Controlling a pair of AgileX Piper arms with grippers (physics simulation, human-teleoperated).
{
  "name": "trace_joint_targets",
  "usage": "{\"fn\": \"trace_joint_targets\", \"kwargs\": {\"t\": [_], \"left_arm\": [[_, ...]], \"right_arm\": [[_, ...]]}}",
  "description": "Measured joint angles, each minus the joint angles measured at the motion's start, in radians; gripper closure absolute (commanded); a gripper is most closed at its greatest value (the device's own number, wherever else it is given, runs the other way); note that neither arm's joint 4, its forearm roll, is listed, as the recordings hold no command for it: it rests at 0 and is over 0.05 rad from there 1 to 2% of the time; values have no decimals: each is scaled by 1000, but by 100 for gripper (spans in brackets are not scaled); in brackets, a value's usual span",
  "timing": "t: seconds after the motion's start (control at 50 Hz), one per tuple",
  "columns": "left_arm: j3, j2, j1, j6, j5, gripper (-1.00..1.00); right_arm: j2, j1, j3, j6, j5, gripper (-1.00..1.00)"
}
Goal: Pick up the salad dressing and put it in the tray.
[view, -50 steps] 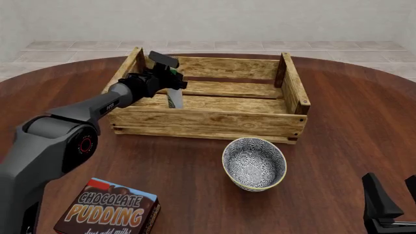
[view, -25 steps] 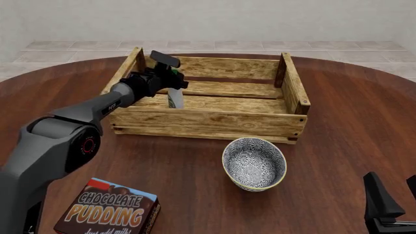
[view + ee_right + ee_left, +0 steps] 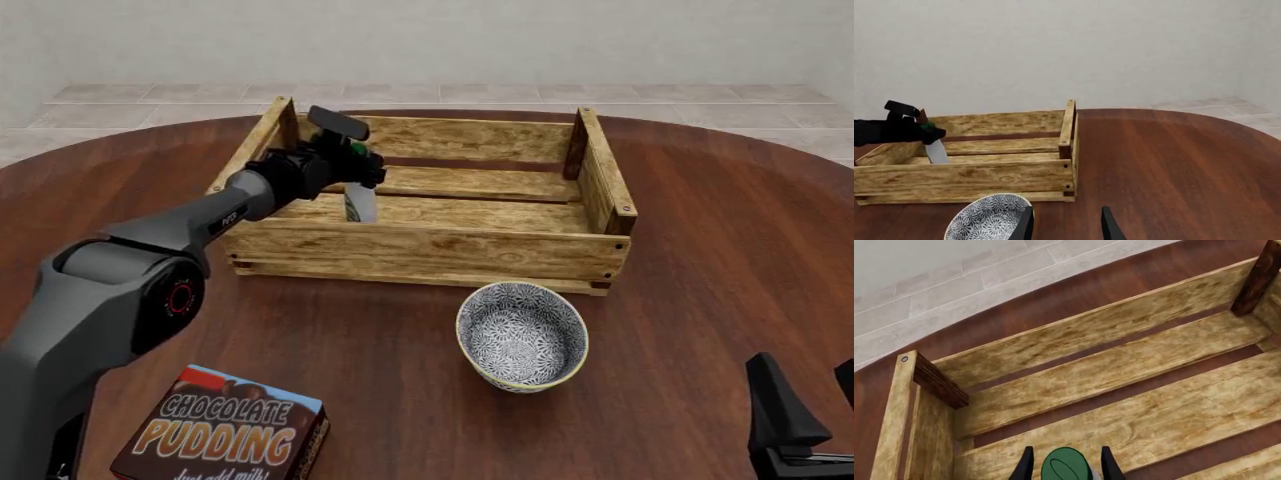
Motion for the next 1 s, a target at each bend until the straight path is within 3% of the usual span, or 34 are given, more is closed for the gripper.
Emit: {"fn": "trace_joint_targets", "kwargs": {"t": [1.0], "left_arm": [[18,-69,-14,32,12,-100]], "right_arm": [[0,-3,0,0,-3,-100]]}}
